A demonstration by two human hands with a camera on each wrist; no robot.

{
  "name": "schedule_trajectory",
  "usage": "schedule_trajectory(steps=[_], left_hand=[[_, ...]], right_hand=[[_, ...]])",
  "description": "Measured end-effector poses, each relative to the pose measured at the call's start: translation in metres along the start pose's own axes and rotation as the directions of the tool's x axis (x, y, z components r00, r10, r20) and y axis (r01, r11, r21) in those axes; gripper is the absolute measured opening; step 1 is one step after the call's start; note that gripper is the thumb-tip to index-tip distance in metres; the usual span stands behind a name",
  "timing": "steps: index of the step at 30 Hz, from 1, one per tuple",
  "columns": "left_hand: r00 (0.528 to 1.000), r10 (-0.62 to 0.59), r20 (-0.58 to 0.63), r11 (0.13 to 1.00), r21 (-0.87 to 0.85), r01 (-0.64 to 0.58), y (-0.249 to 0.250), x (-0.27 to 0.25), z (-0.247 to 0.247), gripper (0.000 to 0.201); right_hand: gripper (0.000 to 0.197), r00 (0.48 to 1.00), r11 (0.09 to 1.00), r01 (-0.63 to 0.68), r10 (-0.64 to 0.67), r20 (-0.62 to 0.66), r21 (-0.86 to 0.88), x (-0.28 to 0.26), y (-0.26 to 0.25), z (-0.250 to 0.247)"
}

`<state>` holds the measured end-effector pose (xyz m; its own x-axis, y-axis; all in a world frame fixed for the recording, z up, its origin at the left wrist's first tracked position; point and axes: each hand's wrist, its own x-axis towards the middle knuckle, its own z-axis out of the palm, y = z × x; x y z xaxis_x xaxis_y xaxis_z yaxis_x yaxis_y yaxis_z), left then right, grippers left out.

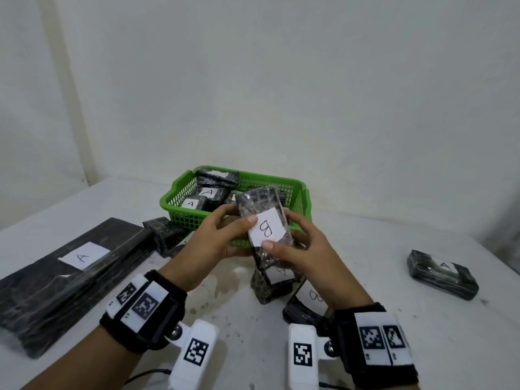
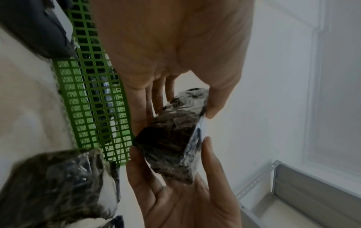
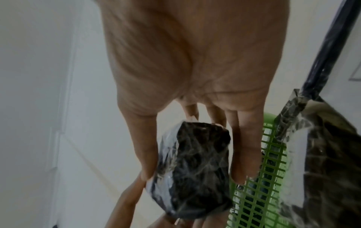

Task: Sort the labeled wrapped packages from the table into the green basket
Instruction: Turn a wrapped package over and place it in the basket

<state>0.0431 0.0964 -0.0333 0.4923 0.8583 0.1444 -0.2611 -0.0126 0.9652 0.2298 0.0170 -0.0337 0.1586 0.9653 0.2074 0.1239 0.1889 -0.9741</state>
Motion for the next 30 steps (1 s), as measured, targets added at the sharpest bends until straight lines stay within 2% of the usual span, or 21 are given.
schedule_trajectory(steps=[3, 5, 7, 10, 13, 15, 17, 19, 21, 24, 28, 30], left_hand=[[0.997, -0.019, 0.072, 0.999, -0.048, 0.023, 0.003, 0.001, 0.002, 0.063], [0.993, -0.009, 0.114, 1.000, -0.016, 0.011, 0.010, 0.002, 0.007, 0.070], [0.982, 0.005, 0.187, 1.000, 0.022, -0.009, 0.019, 0.003, 0.017, 0.067], [0.962, -0.012, 0.273, 0.986, 0.161, -0.034, 0.034, 0.007, 0.039, 0.061], [0.953, -0.039, 0.301, 0.941, 0.331, -0.066, 0.043, 0.018, 0.066, 0.060], [0.946, -0.086, 0.313, 0.928, 0.370, -0.038, 0.043, 0.030, 0.087, 0.061], [0.931, -0.132, 0.339, 0.946, 0.322, 0.016, 0.036, 0.042, 0.113, 0.061], [0.923, -0.149, 0.355, 0.966, 0.253, 0.059, 0.025, 0.050, 0.144, 0.058], [0.917, -0.172, 0.360, 0.972, 0.211, 0.100, 0.013, 0.053, 0.180, 0.050], [0.907, -0.213, 0.363, 0.971, 0.184, 0.154, -0.009, 0.056, 0.234, 0.038], [0.888, -0.291, 0.357, 0.950, 0.217, 0.225, -0.037, 0.058, 0.296, 0.036], [0.886, -0.304, 0.351, 0.933, 0.298, 0.202, -0.047, 0.060, 0.322, 0.034]], right_hand=[[0.071, 1.000, 1.000, -0.002, 0.002, 0.011, -0.009, -0.003, -0.005, -0.014], [0.067, 1.000, 1.000, -0.012, 0.012, -0.005, -0.014, -0.005, -0.010, -0.028], [0.061, 0.999, 0.998, -0.029, 0.030, 0.014, -0.060, -0.009, -0.022, -0.046], [0.058, 0.995, 0.986, -0.048, 0.061, 0.082, -0.157, -0.018, -0.045, -0.077], [0.062, 0.990, 0.972, -0.081, 0.103, 0.091, -0.222, -0.027, -0.064, -0.110], [0.064, 0.995, 0.970, -0.098, 0.102, 0.007, -0.222, -0.032, -0.072, -0.132], [0.054, 0.987, 0.979, -0.108, 0.085, -0.134, -0.175, -0.038, -0.074, -0.154], [0.041, 0.952, 0.988, -0.126, 0.095, -0.292, -0.091, -0.045, -0.071, -0.173], [0.044, 0.901, 0.988, -0.152, 0.143, -0.410, 0.011, -0.054, -0.063, -0.190], [0.054, 0.846, 0.974, -0.188, 0.226, -0.482, 0.125, -0.072, -0.051, -0.212], [0.038, 0.818, 0.966, -0.162, 0.245, -0.521, 0.200, -0.095, -0.039, -0.246], [0.032, 0.785, 0.965, -0.192, 0.261, -0.562, 0.181, -0.105, -0.035, -0.267]])
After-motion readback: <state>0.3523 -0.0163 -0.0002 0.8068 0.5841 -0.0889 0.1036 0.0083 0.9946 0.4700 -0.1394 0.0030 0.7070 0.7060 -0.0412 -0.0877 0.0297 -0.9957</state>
